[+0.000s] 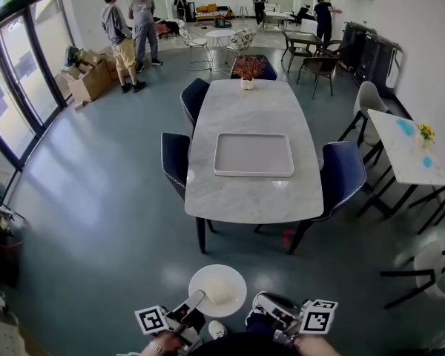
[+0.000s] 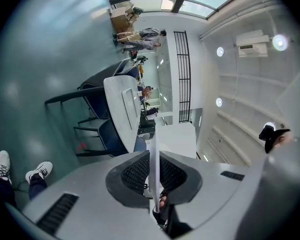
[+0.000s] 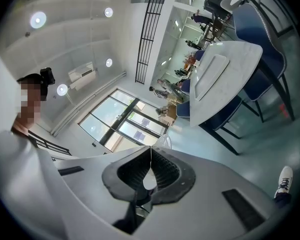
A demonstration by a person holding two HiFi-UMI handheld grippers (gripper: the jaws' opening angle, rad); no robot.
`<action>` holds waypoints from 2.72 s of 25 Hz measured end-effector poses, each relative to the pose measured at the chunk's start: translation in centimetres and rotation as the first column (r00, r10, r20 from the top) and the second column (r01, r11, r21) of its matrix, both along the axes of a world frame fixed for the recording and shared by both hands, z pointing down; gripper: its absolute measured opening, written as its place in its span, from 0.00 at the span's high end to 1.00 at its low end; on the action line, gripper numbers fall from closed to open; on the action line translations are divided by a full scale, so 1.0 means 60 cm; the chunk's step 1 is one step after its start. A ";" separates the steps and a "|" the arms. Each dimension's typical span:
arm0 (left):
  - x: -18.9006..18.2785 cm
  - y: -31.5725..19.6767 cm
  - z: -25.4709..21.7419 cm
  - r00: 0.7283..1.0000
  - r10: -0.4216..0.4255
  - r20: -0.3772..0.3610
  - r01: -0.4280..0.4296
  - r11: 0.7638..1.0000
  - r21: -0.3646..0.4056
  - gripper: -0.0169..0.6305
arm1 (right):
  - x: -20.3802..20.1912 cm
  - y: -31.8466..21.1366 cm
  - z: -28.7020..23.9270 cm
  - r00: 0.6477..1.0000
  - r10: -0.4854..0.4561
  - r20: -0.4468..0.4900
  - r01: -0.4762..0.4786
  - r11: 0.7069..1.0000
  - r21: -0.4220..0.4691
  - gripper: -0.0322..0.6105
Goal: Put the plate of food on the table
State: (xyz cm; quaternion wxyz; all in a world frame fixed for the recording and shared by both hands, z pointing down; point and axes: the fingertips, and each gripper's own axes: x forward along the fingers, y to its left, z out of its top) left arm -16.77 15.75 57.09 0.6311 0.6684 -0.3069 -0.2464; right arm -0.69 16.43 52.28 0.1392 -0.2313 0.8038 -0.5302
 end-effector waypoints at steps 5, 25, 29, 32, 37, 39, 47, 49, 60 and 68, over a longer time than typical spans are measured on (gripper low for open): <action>0.031 -0.032 -0.001 1.000 0.005 0.008 -0.005 1.000 -0.002 0.93 | 0.031 -0.036 -0.001 1.000 0.003 0.001 -0.003 1.000 -0.002 0.93; 0.179 -0.177 -0.031 0.998 0.047 0.028 -0.048 0.998 0.049 0.93 | 0.177 -0.161 -0.020 0.996 0.063 0.060 -0.064 0.998 0.025 0.93; 0.200 -0.191 -0.036 0.998 0.047 0.044 -0.049 0.997 0.057 0.93 | 0.196 -0.172 -0.018 0.999 0.047 0.024 -0.048 0.997 0.055 0.93; 0.205 -0.195 -0.036 0.998 0.033 0.049 -0.036 0.998 0.058 0.93 | 0.205 -0.174 -0.022 0.996 0.043 0.079 -0.046 0.998 0.035 0.93; 0.206 -0.206 -0.034 0.999 0.011 0.046 -0.013 0.999 0.052 0.93 | 0.210 -0.182 -0.021 0.996 0.033 0.089 -0.037 0.999 0.039 0.93; 0.202 -0.213 -0.033 0.999 0.002 0.045 -0.004 0.998 0.056 0.93 | 0.211 -0.186 -0.017 0.998 0.030 0.062 -0.033 0.999 0.043 0.93; 0.178 -0.262 -0.028 1.000 -0.004 0.025 0.002 0.999 0.046 0.93 | 0.211 -0.229 -0.018 0.998 0.059 -0.006 -0.058 0.996 0.074 0.93; 0.172 -0.281 -0.030 0.999 0.015 0.033 -0.017 0.999 0.044 0.93 | 0.208 -0.244 -0.021 0.997 0.080 -0.011 -0.079 0.994 0.075 0.93; 0.146 -0.427 -0.036 0.996 0.078 0.044 -0.080 0.996 0.047 0.93 | 0.177 -0.331 -0.009 0.982 0.169 0.082 -0.168 0.986 -0.016 0.93; 0.134 -0.506 -0.015 0.994 0.102 0.037 -0.103 0.995 0.010 0.93 | 0.177 -0.384 -0.006 0.972 0.228 0.053 -0.227 0.974 -0.026 0.93</action>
